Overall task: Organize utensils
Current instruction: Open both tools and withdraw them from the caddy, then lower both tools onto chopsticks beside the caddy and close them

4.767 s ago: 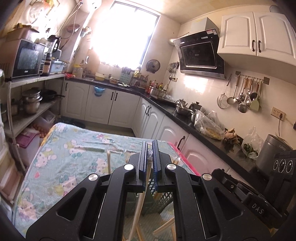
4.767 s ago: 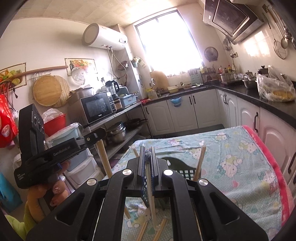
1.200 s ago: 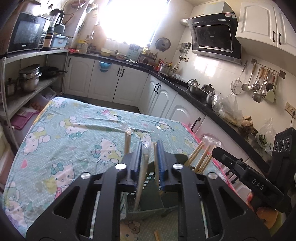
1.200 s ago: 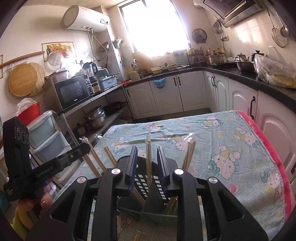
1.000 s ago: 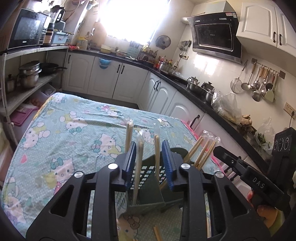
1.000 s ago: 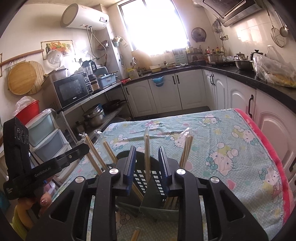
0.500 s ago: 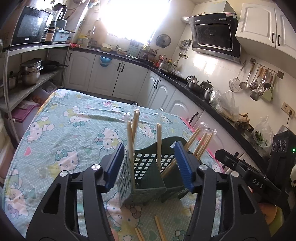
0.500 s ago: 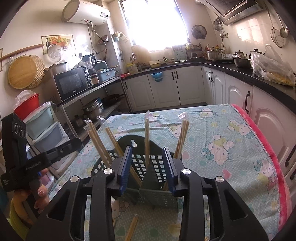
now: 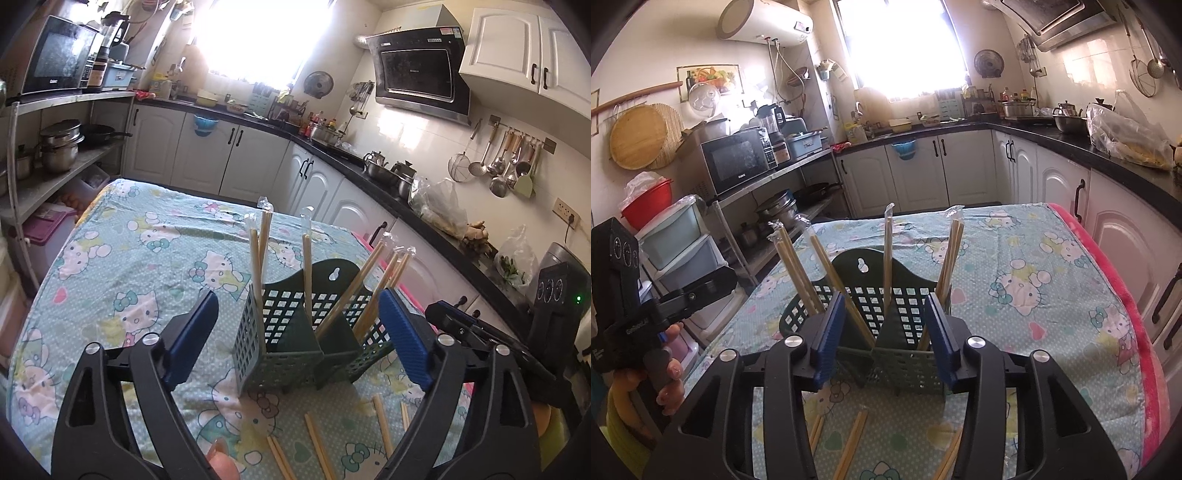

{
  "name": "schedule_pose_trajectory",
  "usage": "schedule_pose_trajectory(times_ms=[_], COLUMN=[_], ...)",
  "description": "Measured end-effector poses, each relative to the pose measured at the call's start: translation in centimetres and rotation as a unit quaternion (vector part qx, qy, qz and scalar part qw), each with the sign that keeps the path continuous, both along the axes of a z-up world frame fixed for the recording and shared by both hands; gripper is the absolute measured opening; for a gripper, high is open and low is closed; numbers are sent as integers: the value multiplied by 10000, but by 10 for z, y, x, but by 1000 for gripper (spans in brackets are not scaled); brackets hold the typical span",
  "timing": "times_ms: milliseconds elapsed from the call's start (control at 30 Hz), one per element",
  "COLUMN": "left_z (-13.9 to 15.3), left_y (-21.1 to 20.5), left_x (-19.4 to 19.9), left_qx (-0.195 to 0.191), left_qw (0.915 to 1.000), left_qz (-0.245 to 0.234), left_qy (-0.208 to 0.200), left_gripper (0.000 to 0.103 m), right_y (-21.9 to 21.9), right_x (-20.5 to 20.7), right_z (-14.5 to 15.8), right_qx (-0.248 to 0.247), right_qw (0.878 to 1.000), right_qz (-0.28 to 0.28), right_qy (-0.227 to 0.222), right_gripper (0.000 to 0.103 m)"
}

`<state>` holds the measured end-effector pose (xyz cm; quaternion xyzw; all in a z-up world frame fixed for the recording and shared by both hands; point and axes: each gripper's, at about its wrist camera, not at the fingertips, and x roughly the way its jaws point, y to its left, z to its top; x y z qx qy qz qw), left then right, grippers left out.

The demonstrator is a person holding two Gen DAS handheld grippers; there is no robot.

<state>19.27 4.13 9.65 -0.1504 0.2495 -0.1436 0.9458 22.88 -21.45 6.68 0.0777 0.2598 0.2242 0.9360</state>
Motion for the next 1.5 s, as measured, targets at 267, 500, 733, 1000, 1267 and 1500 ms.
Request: schedule_pose_trajectory(times_ms=[267,500,733,1000,1267,1500], left_z=[-7,-16,-26,-34,-44,-60], left_y=[0,-1,-5,-7,-9,-15], left_x=[-9,-16,-23,-28,-32,-33], left_qx=[45,88,152,193,282,403], left_qw=[10000,9998,9996,9992,9986,9970], left_qz=[-12,-10,-23,-16,6,-11], left_qy=[65,169,254,338,453,658], left_gripper=[91,91,92,92,92,92], right_y=[2,1,-2,0,-1,-2], right_x=[-13,-20,-28,-35,-39,-43], right_z=[-1,-8,-18,-26,-35,-52], right_qx=[-84,-124,-173,-213,-225,-229], right_qw=[10000,9999,9998,9995,9992,9985], right_qz=[49,78,70,118,169,203], right_qy=[3,63,122,199,269,447], right_gripper=[48,50,53,55,58,58])
